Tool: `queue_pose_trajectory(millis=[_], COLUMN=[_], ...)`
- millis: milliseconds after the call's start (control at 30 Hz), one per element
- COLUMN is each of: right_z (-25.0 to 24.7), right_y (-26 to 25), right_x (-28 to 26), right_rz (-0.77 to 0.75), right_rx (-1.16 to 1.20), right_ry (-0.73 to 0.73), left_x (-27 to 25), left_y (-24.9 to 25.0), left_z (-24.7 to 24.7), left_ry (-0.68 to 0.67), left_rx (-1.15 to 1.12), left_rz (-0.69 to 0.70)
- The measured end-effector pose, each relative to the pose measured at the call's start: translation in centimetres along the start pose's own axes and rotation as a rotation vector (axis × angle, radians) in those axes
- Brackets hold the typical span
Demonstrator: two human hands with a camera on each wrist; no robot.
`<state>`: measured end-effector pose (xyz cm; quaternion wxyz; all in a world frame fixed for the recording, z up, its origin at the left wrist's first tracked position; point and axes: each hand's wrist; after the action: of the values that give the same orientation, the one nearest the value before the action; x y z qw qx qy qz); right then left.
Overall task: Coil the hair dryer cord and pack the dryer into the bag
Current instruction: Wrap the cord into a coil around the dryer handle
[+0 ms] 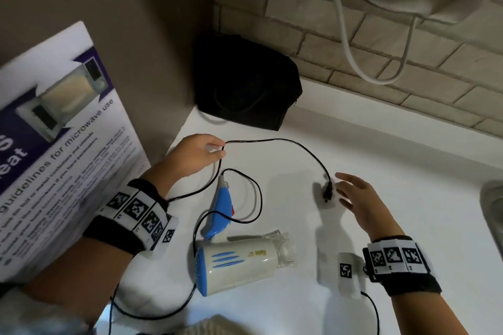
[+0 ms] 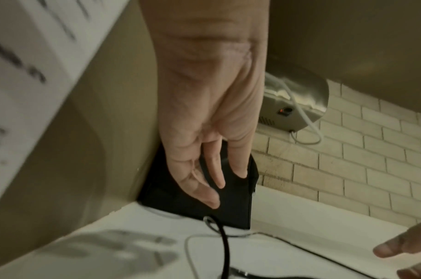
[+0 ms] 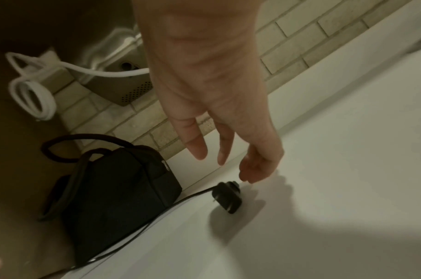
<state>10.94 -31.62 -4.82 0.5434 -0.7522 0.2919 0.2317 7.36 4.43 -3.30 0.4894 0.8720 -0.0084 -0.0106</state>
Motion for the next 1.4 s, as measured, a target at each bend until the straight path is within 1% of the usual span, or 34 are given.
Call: queue_pose_trajectory(millis=[133, 233, 300, 400, 433, 567, 633, 700, 733, 767, 833, 933, 1033, 1133, 1233, 1300, 1400], right_z=[1.3, 3.3, 5.1, 8.2, 9.5, 12.5, 13.3, 13.8, 14.1, 14.3, 14.6, 14.1, 13.4, 12.5, 11.7, 11.3, 10.9], right_y=[-0.3, -0.2, 0.2, 0.6, 0.8, 0.6, 0.7, 0.9, 1.0, 1.0, 0.8, -0.4, -1.8, -2.9, -3.6, -3.9, -4.3], right_x=[-2.1, -4.4, -5.9, -7.6, -8.8, -10.3, -10.4, -10.3, -10.3, -10.3, -10.3, -10.7, -11.3, -12.3, -13.0, -13.3, -13.5], right_rz=[-0.116, -0.210, -0.286, -0.407, -0.460, -0.647, -0.680, -0.673, -0.682, -0.699, -0.743, -0.813, -0.824, -0.805, -0.765, -0.748, -0.715], right_rx=[-0.152, -0.252, -0.382, -0.527, -0.599, -0.820, -1.013, -1.266, -1.355, -1.387, -1.317, -1.017, -0.712, -0.476, -0.354, -0.321, -0.291], right_ry=[0.051, 0.024, -0.007, -0.091, -0.141, -0.312, -0.381, -0.342, -0.304, -0.281, -0.276, -0.287, -0.260, -0.321, -0.384, -0.406, -0.413], left_x=[-3.6, -7.0, -9.2, -11.2, -12.8, -13.7, -14.2, -14.6, -14.8, -14.9, -14.8, -14.5, -13.6, -12.4, -11.2, -10.2, -8.2], left_y=[1.6, 1.8, 1.3, 0.4, 0.1, -0.4, -0.4, -0.3, -0.2, 0.0, 0.4, 1.3, 1.9, 2.2, 2.7, 3.4, 4.7], left_z=[-0.8, -1.2, -1.1, -0.3, -0.3, 0.8, 1.2, 1.8, 2.1, 2.4, 2.8, 3.4, 4.4, 5.7, 6.8, 7.3, 8.3], left_ry=[0.039, 0.057, 0.019, -0.089, -0.080, -0.127, -0.132, -0.172, -0.204, -0.231, -0.249, -0.254, -0.267, -0.259, -0.246, -0.252, -0.307], left_rx=[-0.001, 0.047, 0.110, 0.173, 0.152, 0.170, 0.172, 0.193, 0.217, 0.249, 0.310, 0.326, 0.342, 0.354, 0.427, 0.479, 0.379], left_rz=[0.039, 0.019, -0.002, -0.054, -0.077, -0.056, -0.043, -0.032, -0.028, -0.027, -0.023, -0.038, -0.079, -0.137, -0.172, -0.153, -0.093])
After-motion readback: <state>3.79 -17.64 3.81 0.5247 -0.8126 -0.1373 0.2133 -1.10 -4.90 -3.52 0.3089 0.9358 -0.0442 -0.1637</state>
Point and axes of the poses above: each hand's wrist, its own x-axis towards the middle knuckle, its own z-axis out of the palm, y = z × x, and after that the axes turned 15 degrees about z, right-handed
